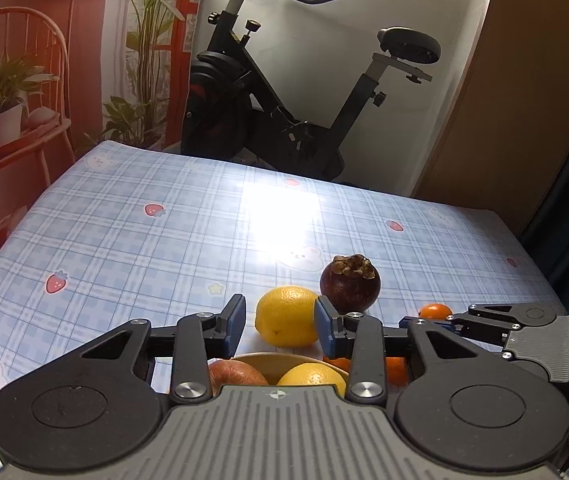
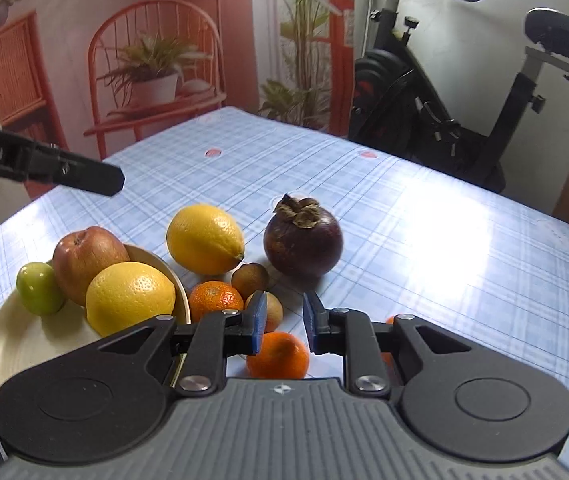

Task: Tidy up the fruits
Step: 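Lower the right tool onto a small brown round fruit and close it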

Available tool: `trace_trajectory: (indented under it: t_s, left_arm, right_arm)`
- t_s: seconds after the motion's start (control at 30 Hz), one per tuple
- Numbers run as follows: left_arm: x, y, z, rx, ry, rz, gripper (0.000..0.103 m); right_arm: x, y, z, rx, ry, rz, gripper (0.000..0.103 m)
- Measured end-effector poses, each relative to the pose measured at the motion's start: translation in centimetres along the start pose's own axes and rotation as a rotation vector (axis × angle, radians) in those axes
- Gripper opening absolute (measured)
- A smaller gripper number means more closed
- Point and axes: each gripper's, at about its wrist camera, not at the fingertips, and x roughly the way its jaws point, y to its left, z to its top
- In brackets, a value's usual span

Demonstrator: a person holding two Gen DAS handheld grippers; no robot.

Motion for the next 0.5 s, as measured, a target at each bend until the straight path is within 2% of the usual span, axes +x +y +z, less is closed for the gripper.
trace_trajectory:
  t_s: [0.17,0.5]
  left_arm:
    - [0.8,0.8,-0.1,-0.02,0.019,-0.016,0.037]
    - [1.8,1.0,-1.2,-0.027,0.068,-0.055,0.035]
  right_arm:
    - [1.3,0.0,0.1,0.011,0.039,0.045,0.023]
    - [2.1,-0.7,0.3,0.041,0.041,0.058,0.026]
